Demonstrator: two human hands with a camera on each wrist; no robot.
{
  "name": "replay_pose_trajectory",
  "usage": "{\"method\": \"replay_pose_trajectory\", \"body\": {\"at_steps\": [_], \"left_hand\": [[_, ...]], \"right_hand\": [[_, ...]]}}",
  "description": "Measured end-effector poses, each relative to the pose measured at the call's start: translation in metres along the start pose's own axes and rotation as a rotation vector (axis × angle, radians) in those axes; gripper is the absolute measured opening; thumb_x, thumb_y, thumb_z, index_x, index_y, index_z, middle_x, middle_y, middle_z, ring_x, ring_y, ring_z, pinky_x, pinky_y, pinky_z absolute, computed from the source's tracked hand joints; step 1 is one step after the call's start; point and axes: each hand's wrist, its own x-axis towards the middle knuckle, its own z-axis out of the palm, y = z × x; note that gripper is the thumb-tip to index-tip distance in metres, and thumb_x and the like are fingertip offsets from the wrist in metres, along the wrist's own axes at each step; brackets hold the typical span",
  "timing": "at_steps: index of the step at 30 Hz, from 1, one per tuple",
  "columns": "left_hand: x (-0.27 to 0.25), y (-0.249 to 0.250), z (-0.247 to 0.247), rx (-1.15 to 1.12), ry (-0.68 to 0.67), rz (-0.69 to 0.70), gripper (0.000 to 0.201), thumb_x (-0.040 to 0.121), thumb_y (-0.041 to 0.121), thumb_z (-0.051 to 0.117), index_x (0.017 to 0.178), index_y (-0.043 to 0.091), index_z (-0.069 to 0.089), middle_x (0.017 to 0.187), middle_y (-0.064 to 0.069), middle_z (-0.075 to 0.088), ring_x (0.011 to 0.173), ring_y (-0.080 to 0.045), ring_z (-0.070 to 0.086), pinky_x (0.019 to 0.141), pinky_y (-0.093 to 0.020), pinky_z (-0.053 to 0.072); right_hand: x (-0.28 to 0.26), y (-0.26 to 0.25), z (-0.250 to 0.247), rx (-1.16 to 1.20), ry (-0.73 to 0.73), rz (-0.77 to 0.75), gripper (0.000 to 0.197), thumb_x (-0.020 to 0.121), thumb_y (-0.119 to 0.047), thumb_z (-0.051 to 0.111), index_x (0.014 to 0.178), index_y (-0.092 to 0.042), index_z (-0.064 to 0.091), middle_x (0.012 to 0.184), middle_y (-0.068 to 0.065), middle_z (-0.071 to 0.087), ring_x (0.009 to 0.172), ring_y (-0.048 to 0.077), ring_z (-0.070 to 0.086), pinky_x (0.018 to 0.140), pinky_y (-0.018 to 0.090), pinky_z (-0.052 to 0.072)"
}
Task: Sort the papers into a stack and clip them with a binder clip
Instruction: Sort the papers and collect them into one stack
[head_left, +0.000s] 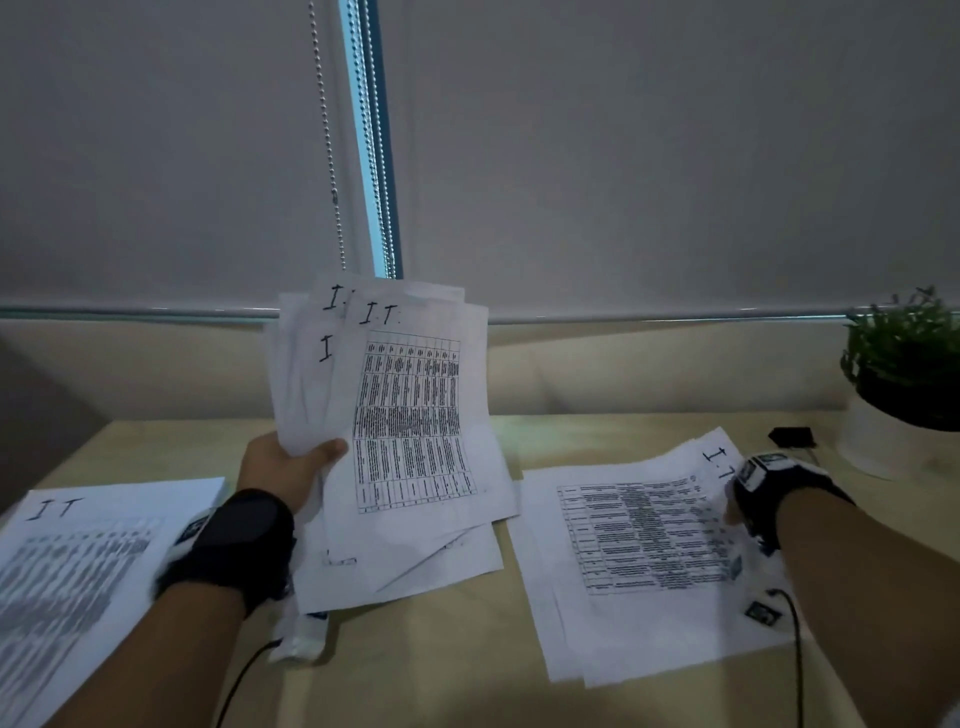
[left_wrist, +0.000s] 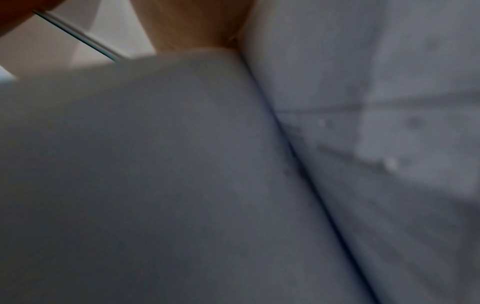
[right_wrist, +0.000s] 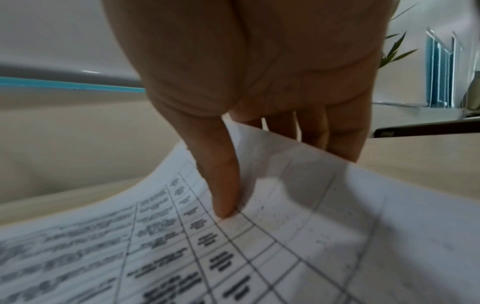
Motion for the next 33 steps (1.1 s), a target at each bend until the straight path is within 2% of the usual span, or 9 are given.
{"method": "replay_pose_trajectory", "body": {"at_steps": [3, 6, 11, 17, 21, 25, 28, 31, 33], "left_hand": [[-0.001, 0.006, -0.001, -0.002, 0.004, -0.011, 0.049, 0.077, 0.011, 0.076, 0.116, -0.013, 0.059, 0.118, -0.027, 0.062, 0.09, -0.025, 0.057, 0.082, -0.034, 0.044], [0.004, 0.013, -0.004, 0.027, 0.029, -0.012, 0.049, 0.077, 0.012, 0.077, 0.116, -0.012, 0.059, 0.116, -0.026, 0.063, 0.09, -0.026, 0.058, 0.079, -0.034, 0.044], [0.005, 0.027, 0.007, 0.005, 0.022, 0.009, 0.049, 0.077, 0.011, 0.076, 0.118, -0.009, 0.06, 0.118, -0.024, 0.063, 0.101, -0.032, 0.062, 0.08, -0.031, 0.043], [-0.018, 0.048, 0.045, -0.229, -0.157, -0.009, 0.027, 0.073, 0.002, 0.078, 0.097, -0.005, 0.067, 0.079, -0.007, 0.072, 0.078, -0.022, 0.068, 0.074, -0.037, 0.053], [-0.03, 0.049, 0.053, -0.376, -0.255, 0.028, 0.032, 0.051, 0.019, 0.086, 0.078, 0.009, 0.074, 0.079, -0.005, 0.076, 0.078, -0.024, 0.071, 0.085, -0.052, 0.054], [-0.044, 0.06, 0.055, -0.518, -0.351, 0.03, 0.065, 0.049, 0.042, 0.089, 0.09, -0.002, 0.065, 0.066, 0.004, 0.071, 0.055, -0.005, 0.066, 0.057, -0.02, 0.056], [-0.048, 0.074, 0.059, -0.408, -0.303, 0.079, 0.033, 0.069, 0.017, 0.081, 0.092, 0.001, 0.063, 0.075, -0.004, 0.067, 0.052, -0.003, 0.064, 0.044, -0.011, 0.047], [-0.04, 0.078, 0.065, -0.332, -0.221, 0.117, 0.028, 0.07, 0.019, 0.082, 0.089, 0.005, 0.066, 0.077, -0.005, 0.068, 0.065, -0.013, 0.063, 0.046, -0.011, 0.049], [-0.036, 0.082, 0.066, -0.347, -0.211, 0.126, 0.023, 0.07, 0.018, 0.082, 0.085, 0.01, 0.067, 0.077, -0.004, 0.069, 0.066, -0.014, 0.064, 0.047, -0.011, 0.049]], "right_hand": [[0.0, 0.019, -0.012, 0.024, 0.044, 0.018, 0.038, 0.092, -0.038, 0.054, 0.123, -0.016, 0.053, 0.134, 0.007, 0.053, 0.105, 0.02, 0.054, 0.101, 0.029, 0.044], [-0.005, 0.046, -0.06, 0.157, 0.247, 0.032, 0.05, 0.09, -0.027, 0.059, 0.133, -0.006, 0.047, 0.14, 0.018, 0.046, 0.121, 0.026, 0.05, 0.1, 0.027, 0.041], [-0.053, 0.022, -0.173, 0.34, 0.654, -0.266, 0.026, 0.074, -0.024, 0.069, 0.086, -0.001, 0.067, 0.093, 0.02, 0.064, 0.085, 0.03, 0.06, 0.076, 0.032, 0.047], [-0.088, -0.065, -0.233, 0.291, 0.893, -0.61, 0.045, 0.08, -0.009, 0.068, 0.124, -0.006, 0.059, 0.139, 0.012, 0.048, 0.126, 0.028, 0.047, 0.098, 0.026, 0.035], [-0.095, -0.076, -0.245, 0.308, 0.929, -0.576, 0.021, 0.075, -0.014, 0.068, 0.092, -0.025, 0.072, 0.095, 0.006, 0.068, 0.088, 0.025, 0.062, 0.083, 0.031, 0.049], [-0.101, -0.075, -0.242, 0.202, 1.034, -0.472, 0.01, 0.08, -0.023, 0.057, 0.078, -0.029, 0.065, 0.07, -0.007, 0.061, 0.076, 0.02, 0.054, 0.095, 0.039, 0.033], [-0.108, -0.071, -0.24, 0.172, 1.045, -0.443, 0.016, 0.082, -0.024, 0.05, 0.068, -0.023, 0.057, 0.064, -0.005, 0.056, 0.073, 0.023, 0.054, 0.097, 0.044, 0.026], [-0.123, -0.064, -0.243, 0.312, 1.101, -0.517, 0.006, 0.079, -0.031, 0.064, 0.082, -0.034, 0.06, 0.075, -0.01, 0.057, 0.087, 0.019, 0.051, 0.098, 0.04, 0.024], [-0.127, -0.051, -0.245, 0.49, 1.199, -0.537, 0.04, 0.074, -0.039, 0.072, 0.11, -0.041, 0.056, 0.096, -0.013, 0.061, 0.101, 0.017, 0.051, 0.102, 0.041, 0.024]]}}
